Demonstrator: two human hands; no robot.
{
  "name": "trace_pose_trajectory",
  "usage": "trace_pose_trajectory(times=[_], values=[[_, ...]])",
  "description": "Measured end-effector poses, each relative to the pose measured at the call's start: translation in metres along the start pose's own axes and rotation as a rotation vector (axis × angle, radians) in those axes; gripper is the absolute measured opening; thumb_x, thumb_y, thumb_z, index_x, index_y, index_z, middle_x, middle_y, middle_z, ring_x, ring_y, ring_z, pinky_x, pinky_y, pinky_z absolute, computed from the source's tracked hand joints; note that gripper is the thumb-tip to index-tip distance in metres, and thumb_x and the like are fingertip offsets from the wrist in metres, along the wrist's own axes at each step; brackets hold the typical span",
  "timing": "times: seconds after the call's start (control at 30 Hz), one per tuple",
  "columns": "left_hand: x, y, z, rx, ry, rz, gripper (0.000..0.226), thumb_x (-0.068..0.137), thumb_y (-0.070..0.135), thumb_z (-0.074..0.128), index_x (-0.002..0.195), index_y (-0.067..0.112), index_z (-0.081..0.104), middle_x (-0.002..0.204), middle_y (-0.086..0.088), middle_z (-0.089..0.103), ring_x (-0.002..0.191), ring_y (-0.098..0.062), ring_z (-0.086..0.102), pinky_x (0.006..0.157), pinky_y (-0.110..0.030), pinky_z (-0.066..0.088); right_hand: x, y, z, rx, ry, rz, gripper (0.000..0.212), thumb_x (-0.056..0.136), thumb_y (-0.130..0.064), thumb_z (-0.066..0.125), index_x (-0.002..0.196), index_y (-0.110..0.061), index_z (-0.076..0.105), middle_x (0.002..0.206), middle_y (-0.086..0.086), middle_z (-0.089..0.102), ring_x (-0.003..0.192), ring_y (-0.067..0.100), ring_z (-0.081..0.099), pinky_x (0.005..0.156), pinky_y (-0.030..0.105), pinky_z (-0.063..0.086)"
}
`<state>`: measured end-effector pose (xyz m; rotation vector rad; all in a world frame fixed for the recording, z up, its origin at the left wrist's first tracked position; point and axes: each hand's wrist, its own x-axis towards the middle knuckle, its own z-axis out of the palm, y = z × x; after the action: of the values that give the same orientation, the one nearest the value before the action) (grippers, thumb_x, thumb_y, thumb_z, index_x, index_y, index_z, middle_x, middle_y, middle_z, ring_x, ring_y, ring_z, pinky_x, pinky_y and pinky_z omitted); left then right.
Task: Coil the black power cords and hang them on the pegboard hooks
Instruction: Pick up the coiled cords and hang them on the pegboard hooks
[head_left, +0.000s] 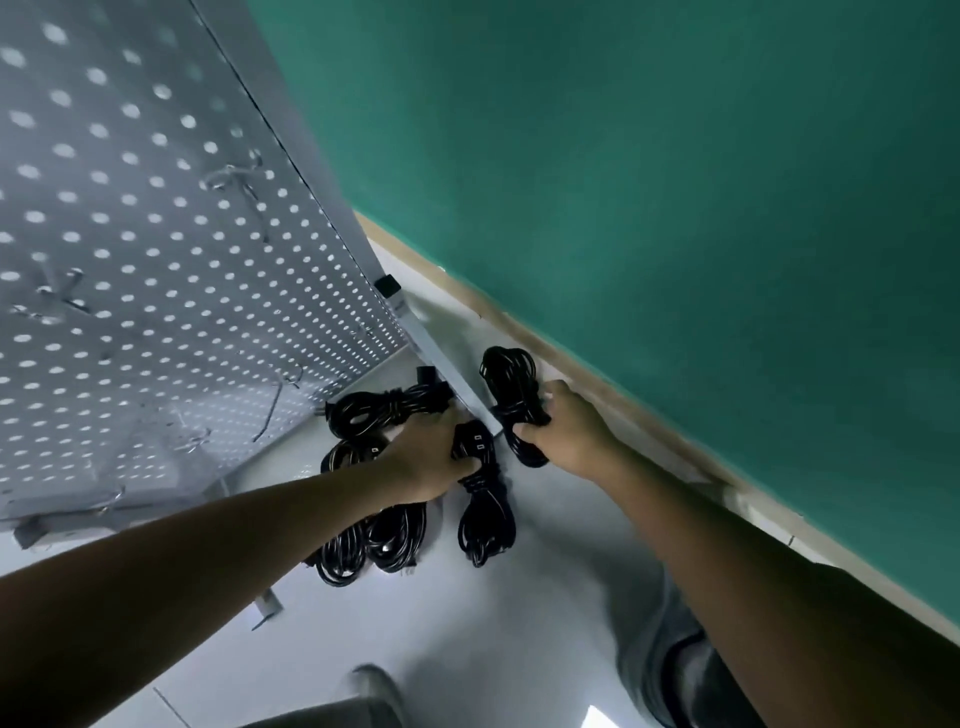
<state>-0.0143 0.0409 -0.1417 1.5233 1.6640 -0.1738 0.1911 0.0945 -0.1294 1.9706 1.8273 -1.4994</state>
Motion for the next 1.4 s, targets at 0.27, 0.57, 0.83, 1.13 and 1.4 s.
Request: trace_pose_trajectory(times=[0.27,0.57,0.83,1.13,1.4], values=[[0.023,-0.005,0.009,0.076,-0.079,-0.051,0.073,0.091,0.055,0.067,0.153,0.03,0.04,0.148,-0.006,0.047,0.143,-0.037,0.031,0.113,-0.05,0.028,0.047,0.018,0.034,0.071,0.007,0.113,0.079,0.088,-0.031,0.077,0.149,-0.009,0.031,0.137,0.012,0.056,0.122,0.033,0.058,0.091,0.035,0.049],[0.023,0.001,0.019,0.117,-0.027,-0.006,0.061,0.088,0.054,0.071,0.141,0.029,0.054,0.134,-0.008,0.044,0.133,-0.031,0.032,0.109,-0.045,0.03,0.046,0.031,0.041,-0.039,0.061,0.129,0.078,0.052,-0.064,0.063,0.112,-0.013,0.063,0.106,0.009,0.064,0.098,0.031,0.064,0.082,0.037,0.057],[0.015,0.003,0.027,0.107,-0.11,-0.04,0.07,0.075,0.066,0.077,0.113,0.016,0.046,0.121,-0.008,0.053,0.129,-0.03,0.037,0.102,-0.04,0.033,0.023,0.065,0.029,0.113,-0.064,0.211,0.036,0.068,-0.029,0.077,0.101,-0.019,0.068,0.099,0.006,0.072,0.094,0.024,0.069,0.082,0.035,0.058],[-0.019,0.006,0.014,0.029,0.069,0.082,0.053,0.076,0.043,0.084,0.11,0.018,0.053,0.087,0.004,0.067,0.084,-0.016,0.066,0.074,-0.033,0.054,0.035,0.06,0.047,0.11,0.079,0.165,0.057,0.069,-0.044,0.09,0.115,-0.018,0.068,0.113,0.003,0.069,0.112,0.026,0.063,0.091,0.033,0.051],[-0.047,0.002,-0.035,-0.192,0.154,-0.125,0.021,0.076,0.038,0.085,0.088,0.029,0.07,0.081,0.006,0.072,0.076,-0.013,0.07,0.07,-0.032,0.058,0.0,0.068,0.01,0.388,0.089,0.122,0.034,0.084,-0.021,0.082,0.114,-0.025,0.067,0.107,-0.002,0.069,0.101,0.021,0.064,0.089,0.031,0.048]])
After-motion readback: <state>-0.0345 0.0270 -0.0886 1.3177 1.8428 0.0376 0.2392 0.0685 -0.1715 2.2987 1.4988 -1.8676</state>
